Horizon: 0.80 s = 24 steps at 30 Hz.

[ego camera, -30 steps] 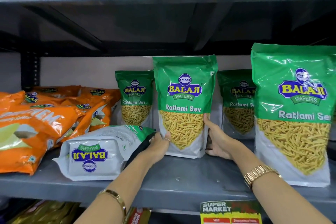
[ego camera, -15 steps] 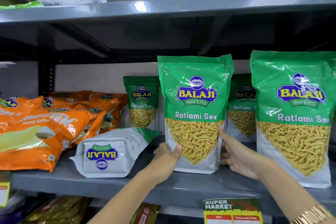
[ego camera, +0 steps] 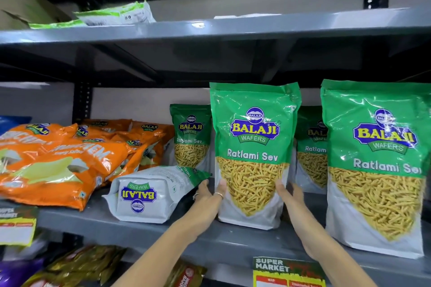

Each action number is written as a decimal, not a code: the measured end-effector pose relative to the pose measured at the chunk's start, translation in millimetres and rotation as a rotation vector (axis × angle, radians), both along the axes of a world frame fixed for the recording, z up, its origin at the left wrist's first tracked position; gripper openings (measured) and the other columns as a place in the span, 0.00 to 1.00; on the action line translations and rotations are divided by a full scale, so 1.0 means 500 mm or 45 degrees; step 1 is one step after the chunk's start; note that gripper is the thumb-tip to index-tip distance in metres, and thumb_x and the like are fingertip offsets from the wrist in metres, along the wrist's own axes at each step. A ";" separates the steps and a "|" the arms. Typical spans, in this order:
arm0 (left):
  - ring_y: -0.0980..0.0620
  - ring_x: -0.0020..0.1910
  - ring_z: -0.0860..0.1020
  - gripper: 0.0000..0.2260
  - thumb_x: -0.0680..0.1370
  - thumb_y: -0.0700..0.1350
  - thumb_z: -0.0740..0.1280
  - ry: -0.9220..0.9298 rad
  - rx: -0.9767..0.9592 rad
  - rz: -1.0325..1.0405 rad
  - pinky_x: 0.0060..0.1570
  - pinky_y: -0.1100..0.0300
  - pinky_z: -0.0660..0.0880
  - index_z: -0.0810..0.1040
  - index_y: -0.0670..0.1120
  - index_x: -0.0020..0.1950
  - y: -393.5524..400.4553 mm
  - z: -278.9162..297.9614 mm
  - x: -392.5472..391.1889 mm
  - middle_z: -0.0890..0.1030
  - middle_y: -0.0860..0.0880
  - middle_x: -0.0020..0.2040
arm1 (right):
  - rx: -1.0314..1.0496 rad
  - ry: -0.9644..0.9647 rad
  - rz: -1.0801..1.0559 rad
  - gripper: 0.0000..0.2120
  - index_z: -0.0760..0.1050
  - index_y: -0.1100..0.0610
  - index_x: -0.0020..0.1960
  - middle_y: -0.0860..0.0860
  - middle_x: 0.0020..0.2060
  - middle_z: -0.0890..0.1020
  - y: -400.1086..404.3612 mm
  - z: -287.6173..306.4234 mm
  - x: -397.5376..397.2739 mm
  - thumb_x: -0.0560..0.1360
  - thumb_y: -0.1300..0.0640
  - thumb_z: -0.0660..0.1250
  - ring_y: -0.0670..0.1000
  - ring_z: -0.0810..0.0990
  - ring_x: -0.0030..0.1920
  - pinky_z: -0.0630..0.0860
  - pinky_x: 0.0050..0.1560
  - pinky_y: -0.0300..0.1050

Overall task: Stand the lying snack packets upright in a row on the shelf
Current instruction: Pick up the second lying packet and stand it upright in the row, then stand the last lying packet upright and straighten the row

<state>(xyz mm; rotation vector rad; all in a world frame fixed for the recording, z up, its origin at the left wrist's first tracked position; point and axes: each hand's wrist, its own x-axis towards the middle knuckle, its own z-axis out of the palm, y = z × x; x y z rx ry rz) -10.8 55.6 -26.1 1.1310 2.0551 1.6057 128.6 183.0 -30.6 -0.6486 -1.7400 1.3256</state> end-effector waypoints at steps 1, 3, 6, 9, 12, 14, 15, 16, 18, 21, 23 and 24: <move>0.48 0.77 0.50 0.32 0.77 0.62 0.49 -0.005 0.018 0.003 0.74 0.50 0.49 0.44 0.50 0.76 -0.005 0.003 0.007 0.51 0.48 0.78 | 0.050 0.014 -0.026 0.31 0.53 0.48 0.73 0.46 0.64 0.66 -0.007 -0.005 0.005 0.74 0.39 0.55 0.55 0.62 0.70 0.59 0.67 0.52; 0.48 0.77 0.49 0.31 0.78 0.59 0.49 0.015 0.083 0.020 0.74 0.51 0.49 0.43 0.50 0.76 -0.018 0.016 0.018 0.49 0.48 0.79 | 0.163 0.093 -0.124 0.25 0.58 0.47 0.69 0.48 0.64 0.70 -0.024 -0.013 0.021 0.75 0.41 0.57 0.54 0.66 0.68 0.62 0.60 0.50; 0.46 0.76 0.55 0.28 0.80 0.54 0.53 0.105 0.271 0.120 0.73 0.47 0.54 0.48 0.49 0.76 -0.048 0.076 0.004 0.54 0.46 0.78 | 0.532 0.269 -0.327 0.15 0.66 0.44 0.60 0.41 0.55 0.74 -0.056 -0.011 0.031 0.74 0.51 0.63 0.47 0.70 0.61 0.66 0.56 0.45; 0.44 0.73 0.61 0.28 0.78 0.50 0.59 0.205 0.311 0.289 0.71 0.49 0.58 0.53 0.45 0.75 -0.085 0.158 -0.043 0.60 0.43 0.76 | 0.834 0.325 -0.486 0.13 0.73 0.49 0.54 0.47 0.52 0.77 -0.094 0.018 0.023 0.72 0.61 0.66 0.44 0.75 0.54 0.72 0.56 0.42; 0.43 0.69 0.66 0.29 0.76 0.49 0.64 0.215 0.175 0.336 0.65 0.51 0.65 0.57 0.42 0.72 -0.126 0.197 -0.112 0.65 0.42 0.72 | 0.901 0.328 -0.388 0.11 0.75 0.46 0.42 0.45 0.40 0.81 -0.148 0.060 -0.019 0.70 0.63 0.66 0.39 0.78 0.42 0.71 0.41 0.25; 0.44 0.58 0.73 0.27 0.74 0.50 0.66 0.273 0.019 0.381 0.54 0.52 0.71 0.63 0.38 0.68 -0.157 0.194 -0.164 0.73 0.41 0.61 | 0.915 0.208 -0.287 0.10 0.75 0.45 0.38 0.41 0.35 0.80 -0.192 0.074 -0.073 0.69 0.61 0.67 0.40 0.78 0.36 0.71 0.37 0.26; 0.46 0.50 0.74 0.26 0.74 0.50 0.66 0.311 -0.080 0.399 0.46 0.55 0.71 0.67 0.36 0.64 -0.172 0.187 -0.189 0.74 0.43 0.53 | 0.883 0.119 -0.251 0.07 0.76 0.46 0.38 0.42 0.33 0.80 -0.211 0.074 -0.104 0.69 0.58 0.68 0.41 0.78 0.34 0.73 0.39 0.31; 0.49 0.43 0.73 0.23 0.73 0.51 0.67 0.329 -0.182 0.399 0.40 0.57 0.69 0.71 0.34 0.59 -0.187 0.180 -0.214 0.73 0.45 0.48 | 0.805 0.009 -0.208 0.01 0.77 0.49 0.39 0.44 0.33 0.80 -0.227 0.072 -0.138 0.69 0.54 0.68 0.44 0.79 0.35 0.76 0.42 0.38; 0.50 0.38 0.71 0.17 0.73 0.52 0.67 0.211 -0.331 0.350 0.36 0.58 0.67 0.73 0.38 0.48 -0.211 0.164 -0.253 0.72 0.45 0.49 | 0.575 -0.293 -0.115 0.15 0.77 0.54 0.43 0.49 0.35 0.78 -0.245 0.063 -0.195 0.70 0.43 0.65 0.53 0.79 0.39 0.78 0.44 0.48; 0.43 0.54 0.75 0.22 0.70 0.56 0.69 -0.111 -0.448 0.155 0.47 0.52 0.71 0.71 0.44 0.57 -0.248 0.142 -0.308 0.71 0.43 0.61 | 0.067 -0.533 0.074 0.30 0.73 0.56 0.55 0.52 0.48 0.78 -0.269 0.056 -0.259 0.68 0.32 0.59 0.54 0.78 0.47 0.78 0.41 0.47; 0.45 0.48 0.77 0.20 0.68 0.58 0.71 -0.239 -0.478 -0.009 0.47 0.50 0.73 0.75 0.45 0.50 -0.263 0.128 -0.343 0.76 0.45 0.54 | -0.206 -0.461 0.247 0.36 0.73 0.52 0.59 0.50 0.52 0.79 -0.273 0.063 -0.283 0.64 0.28 0.58 0.52 0.78 0.49 0.75 0.43 0.46; 0.46 0.43 0.78 0.18 0.68 0.59 0.71 -0.305 -0.461 -0.080 0.46 0.51 0.75 0.76 0.45 0.45 -0.264 0.119 -0.353 0.78 0.46 0.48 | -0.285 -0.455 0.320 0.37 0.76 0.50 0.57 0.49 0.50 0.82 -0.274 0.069 -0.286 0.61 0.25 0.57 0.52 0.79 0.47 0.74 0.43 0.45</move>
